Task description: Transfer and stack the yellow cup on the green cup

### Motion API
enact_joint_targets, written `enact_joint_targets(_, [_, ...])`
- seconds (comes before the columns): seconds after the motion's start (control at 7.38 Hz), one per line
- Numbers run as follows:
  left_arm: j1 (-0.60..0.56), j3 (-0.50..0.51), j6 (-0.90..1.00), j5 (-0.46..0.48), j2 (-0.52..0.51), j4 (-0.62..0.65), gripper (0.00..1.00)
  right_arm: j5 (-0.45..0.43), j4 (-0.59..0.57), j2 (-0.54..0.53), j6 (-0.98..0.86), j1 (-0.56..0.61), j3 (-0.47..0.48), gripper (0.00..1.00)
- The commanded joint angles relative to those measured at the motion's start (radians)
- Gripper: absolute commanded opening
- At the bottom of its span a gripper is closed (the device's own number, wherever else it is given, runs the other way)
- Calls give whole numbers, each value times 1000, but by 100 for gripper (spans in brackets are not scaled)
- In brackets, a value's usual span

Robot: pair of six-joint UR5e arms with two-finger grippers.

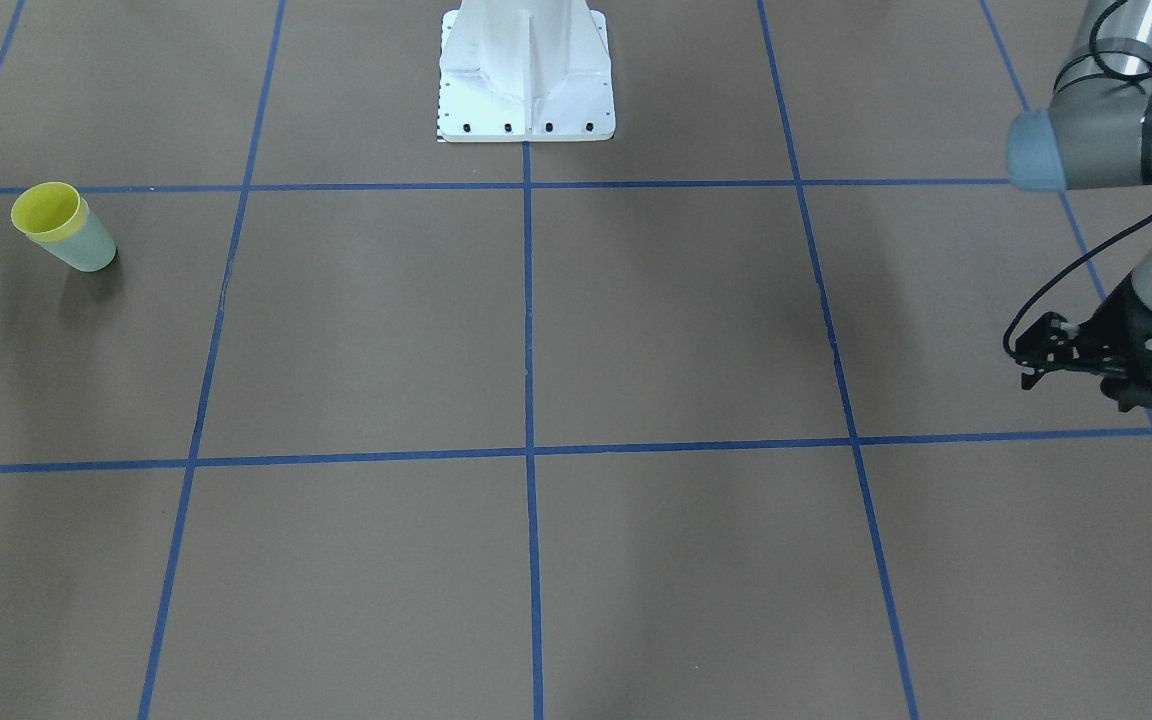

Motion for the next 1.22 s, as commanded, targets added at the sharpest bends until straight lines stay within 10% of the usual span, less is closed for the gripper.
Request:
enact_joint_targets(0.0, [-95,-14,42,-222,127,14,100,19,-1,2,-135,58,-71,100])
enact_joint_targets(1.08, [-117,-38,41,-155,195,-18,100,36,18,-44,-169,70,-95,100])
